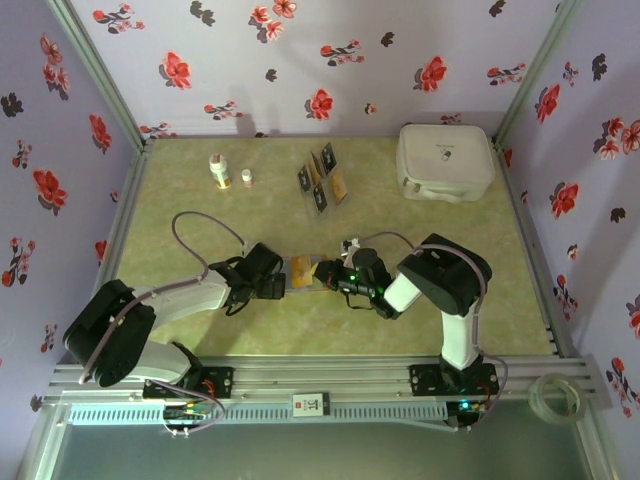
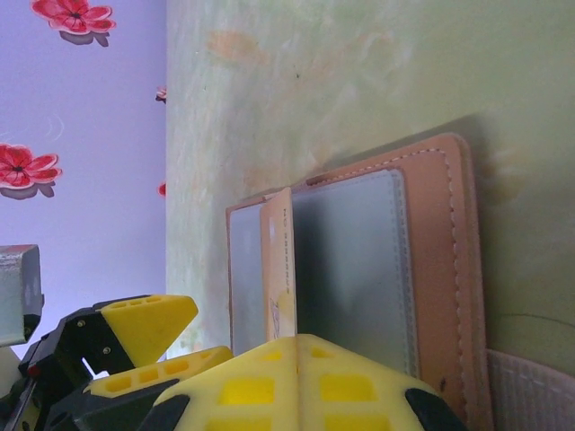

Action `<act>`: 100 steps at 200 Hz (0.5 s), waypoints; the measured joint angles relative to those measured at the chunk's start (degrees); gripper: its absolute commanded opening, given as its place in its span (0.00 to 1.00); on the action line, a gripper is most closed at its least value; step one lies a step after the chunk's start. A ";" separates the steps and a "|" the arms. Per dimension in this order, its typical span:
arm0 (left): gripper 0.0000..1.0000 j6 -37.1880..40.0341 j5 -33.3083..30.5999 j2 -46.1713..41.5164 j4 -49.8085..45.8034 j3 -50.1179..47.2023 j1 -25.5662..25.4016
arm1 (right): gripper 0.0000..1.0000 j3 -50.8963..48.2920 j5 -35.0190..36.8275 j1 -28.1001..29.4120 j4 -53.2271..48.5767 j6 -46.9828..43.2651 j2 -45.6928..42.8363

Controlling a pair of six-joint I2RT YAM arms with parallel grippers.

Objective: Put the credit cards into the card holder

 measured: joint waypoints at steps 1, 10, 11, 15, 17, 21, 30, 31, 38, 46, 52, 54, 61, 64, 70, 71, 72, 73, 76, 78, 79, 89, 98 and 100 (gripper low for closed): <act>1.00 0.00 0.00 0.00 0.00 0.00 0.00 | 0.00 0.00 -0.02 0.00 0.07 0.00 0.04; 1.00 0.00 0.00 0.00 0.00 0.00 0.00 | 0.00 0.00 0.00 0.00 0.26 0.22 0.20; 1.00 0.00 0.00 0.00 0.00 0.00 0.00 | 0.00 0.00 0.00 0.00 0.26 0.22 0.22; 1.00 0.00 -0.02 0.00 0.00 0.00 0.00 | 0.00 0.00 0.00 0.00 0.35 0.24 0.24; 1.00 0.00 0.00 0.00 0.00 0.00 0.00 | 0.00 0.00 0.00 0.02 0.39 0.24 0.26; 1.00 0.00 0.00 0.00 0.00 0.00 0.00 | 0.00 0.00 0.00 0.04 0.48 0.24 0.28; 1.00 0.00 0.00 0.00 0.00 0.00 0.00 | 0.00 0.00 0.02 0.04 0.52 0.24 0.28; 1.00 0.00 0.00 0.00 0.00 0.00 0.00 | 0.00 0.00 0.04 0.04 0.55 0.24 0.28; 1.00 0.00 0.00 0.00 0.02 0.00 0.00 | 0.00 0.00 0.04 0.04 0.57 0.24 0.28; 1.00 0.00 0.00 0.00 0.09 0.00 0.00 | 0.00 0.00 0.07 0.04 0.57 0.24 0.28; 1.00 0.00 0.00 0.00 0.17 -0.02 0.00 | 0.00 0.00 0.13 0.04 0.57 0.24 0.28; 1.00 0.00 0.00 0.00 0.20 -0.02 0.00 | 0.00 0.00 0.13 0.04 0.57 0.24 0.28; 1.00 0.00 0.00 0.00 0.33 -0.02 0.00 | 0.00 0.00 0.15 0.09 0.57 0.24 0.28; 1.00 0.00 0.00 0.00 0.37 -0.04 0.00 | 0.00 0.00 0.17 0.09 0.57 0.24 0.28; 1.00 0.00 -0.02 0.00 0.39 -0.04 0.02 | 0.00 0.00 0.17 0.11 0.57 0.22 0.28; 1.00 0.00 0.00 0.00 0.39 -0.04 0.04 | 0.00 0.00 0.17 0.11 0.57 0.22 0.28; 1.00 0.00 0.00 0.00 0.39 -0.04 0.07 | 0.00 0.00 0.17 0.11 0.57 0.22 0.28; 1.00 0.00 0.00 0.00 0.39 -0.04 0.07 | 0.00 0.00 0.17 0.11 0.57 0.22 0.28; 1.00 0.00 0.00 0.00 0.37 -0.07 0.07 | 0.00 0.00 0.17 0.11 0.57 0.22 0.28; 1.00 0.00 0.00 0.00 0.37 -0.07 0.07 | 0.00 0.00 0.17 0.11 0.57 0.22 0.28; 1.00 0.00 0.00 0.00 0.37 -0.07 0.07 | 0.00 0.00 0.17 0.11 0.57 0.22 0.28; 1.00 0.00 0.00 0.00 0.39 -0.07 0.11 | 0.00 0.00 0.20 0.11 0.55 0.17 0.28; 1.00 0.00 0.00 0.00 0.39 -0.07 0.11 | 0.00 0.00 0.26 0.15 0.52 0.15 0.28; 1.00 0.00 0.00 0.00 0.39 -0.07 0.11 | 0.00 0.00 0.35 0.15 0.52 0.15 0.28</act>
